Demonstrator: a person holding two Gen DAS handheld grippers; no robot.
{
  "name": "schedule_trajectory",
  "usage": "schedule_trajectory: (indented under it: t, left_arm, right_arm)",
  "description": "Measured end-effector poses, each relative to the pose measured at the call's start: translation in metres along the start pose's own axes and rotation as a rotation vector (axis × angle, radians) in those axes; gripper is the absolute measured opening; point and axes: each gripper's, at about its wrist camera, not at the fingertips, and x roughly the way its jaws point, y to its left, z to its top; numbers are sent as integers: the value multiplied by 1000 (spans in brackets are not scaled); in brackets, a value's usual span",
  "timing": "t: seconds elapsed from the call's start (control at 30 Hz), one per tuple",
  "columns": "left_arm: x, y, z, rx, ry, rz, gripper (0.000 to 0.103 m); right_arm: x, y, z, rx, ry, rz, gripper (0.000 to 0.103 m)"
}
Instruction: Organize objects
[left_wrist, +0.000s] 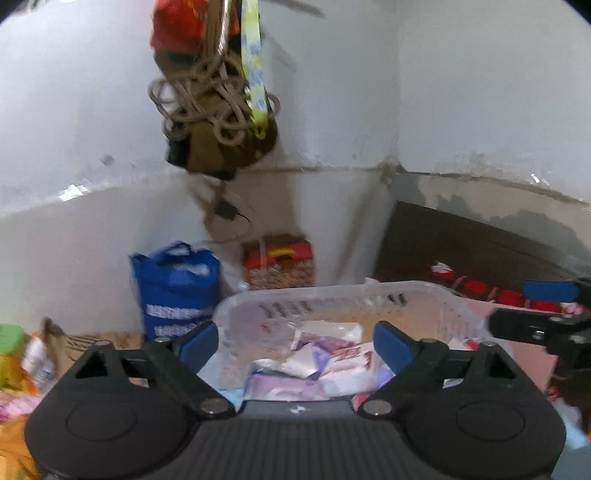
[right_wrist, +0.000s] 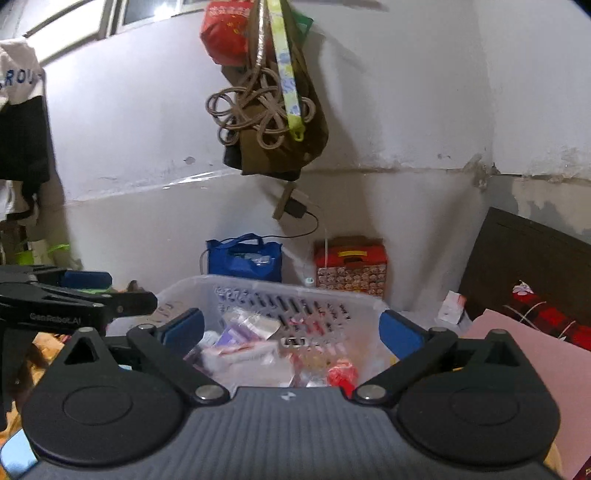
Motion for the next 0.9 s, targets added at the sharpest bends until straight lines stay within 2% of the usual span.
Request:
schedule_trajectory:
  t: [0.03,0.07,0.17,0.27,0.4,0.9]
  left_arm:
    - [-8,-2,-7,8,-3,20,98]
    - [-11,-2,-9,16,7,10,101]
    - [-14,-1,-17,-12,87,-56,101]
    - [-17,-6,-24,-18,96,-15,101]
    - [-14,-9,-29,-27,132,27,101]
    - [-16,-18,-34,-25,155,55,101]
  right_arm:
    - [-5,1,-4,-2,13,9,103]
    - [-9,3,-9,5,28,14,103]
    - [-20,2,-28,60,59,8,103]
    - [-26,-2,-45,88,82,30,103]
    - [-28,-7,-55,99,121,-20,103]
    - [-25,-14,-45,123,134,-47,103]
